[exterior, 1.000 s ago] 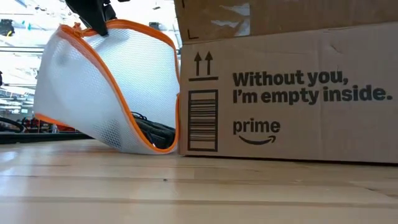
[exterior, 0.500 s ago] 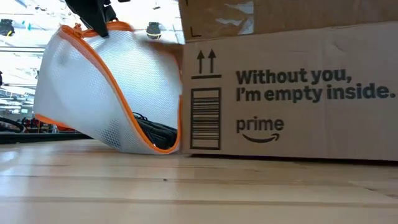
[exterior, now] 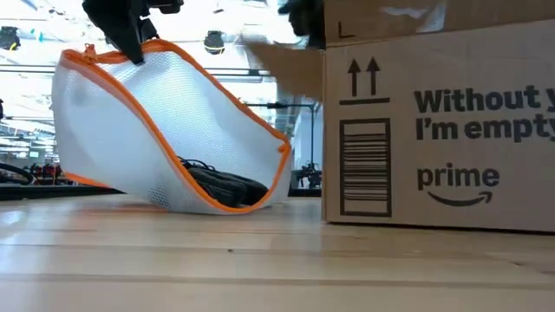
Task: Unpack boxes
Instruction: Put the white plastic bag into the white zip bag
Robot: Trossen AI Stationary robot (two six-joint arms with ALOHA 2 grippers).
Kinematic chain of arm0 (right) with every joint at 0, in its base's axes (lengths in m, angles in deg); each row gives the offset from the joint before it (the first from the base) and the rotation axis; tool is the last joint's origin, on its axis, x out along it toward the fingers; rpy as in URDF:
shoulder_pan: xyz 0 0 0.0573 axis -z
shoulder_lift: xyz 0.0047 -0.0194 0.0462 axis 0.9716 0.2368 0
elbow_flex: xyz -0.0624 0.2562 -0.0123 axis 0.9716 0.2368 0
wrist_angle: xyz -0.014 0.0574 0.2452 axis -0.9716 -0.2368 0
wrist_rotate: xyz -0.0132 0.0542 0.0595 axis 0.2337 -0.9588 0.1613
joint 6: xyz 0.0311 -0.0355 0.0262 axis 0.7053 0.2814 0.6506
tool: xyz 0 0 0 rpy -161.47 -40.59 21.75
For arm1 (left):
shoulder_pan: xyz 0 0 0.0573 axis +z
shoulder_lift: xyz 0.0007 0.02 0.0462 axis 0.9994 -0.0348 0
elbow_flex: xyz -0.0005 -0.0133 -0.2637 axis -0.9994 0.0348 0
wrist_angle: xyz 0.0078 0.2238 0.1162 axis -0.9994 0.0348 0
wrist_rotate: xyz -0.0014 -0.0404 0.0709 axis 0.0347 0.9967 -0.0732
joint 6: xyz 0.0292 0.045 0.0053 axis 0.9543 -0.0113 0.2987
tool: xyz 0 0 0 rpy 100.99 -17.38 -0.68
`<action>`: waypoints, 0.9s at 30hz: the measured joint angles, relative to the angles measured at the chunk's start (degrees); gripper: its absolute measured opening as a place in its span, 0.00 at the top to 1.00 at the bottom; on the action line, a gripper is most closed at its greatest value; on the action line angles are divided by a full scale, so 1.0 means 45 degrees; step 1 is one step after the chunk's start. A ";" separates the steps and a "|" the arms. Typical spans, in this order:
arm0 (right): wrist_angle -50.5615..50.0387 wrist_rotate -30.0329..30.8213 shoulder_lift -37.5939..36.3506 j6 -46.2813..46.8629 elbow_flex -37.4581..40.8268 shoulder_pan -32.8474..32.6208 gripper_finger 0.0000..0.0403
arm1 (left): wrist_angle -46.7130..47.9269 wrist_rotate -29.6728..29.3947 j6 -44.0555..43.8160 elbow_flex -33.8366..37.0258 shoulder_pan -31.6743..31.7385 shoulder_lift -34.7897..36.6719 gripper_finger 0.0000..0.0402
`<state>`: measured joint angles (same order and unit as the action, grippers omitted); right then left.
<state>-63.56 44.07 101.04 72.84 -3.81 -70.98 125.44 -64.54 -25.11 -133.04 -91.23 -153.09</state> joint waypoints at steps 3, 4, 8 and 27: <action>-0.1385 0.0287 -0.0580 0.0000 0.0030 -0.0227 0.33 | 0.0161 0.0000 -0.0148 0.0000 0.0000 0.0000 1.00; -0.2007 0.0533 -0.0700 0.0000 0.0033 -0.0336 0.33 | 0.0256 0.0000 -0.0190 0.0000 0.0000 0.0000 1.00; -0.3963 0.1431 -0.0865 0.0010 0.0073 -0.0949 0.33 | 0.0408 0.0000 -0.0189 0.0000 0.0000 0.0000 1.00; -0.1809 0.2087 -0.0930 0.2640 0.6740 -0.2642 0.33 | 0.0605 0.0015 -0.0087 0.0000 0.0000 0.0000 1.00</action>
<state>-71.70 53.46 96.85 84.71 26.52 -82.87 128.16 -64.47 -25.50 -133.04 -91.23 -153.09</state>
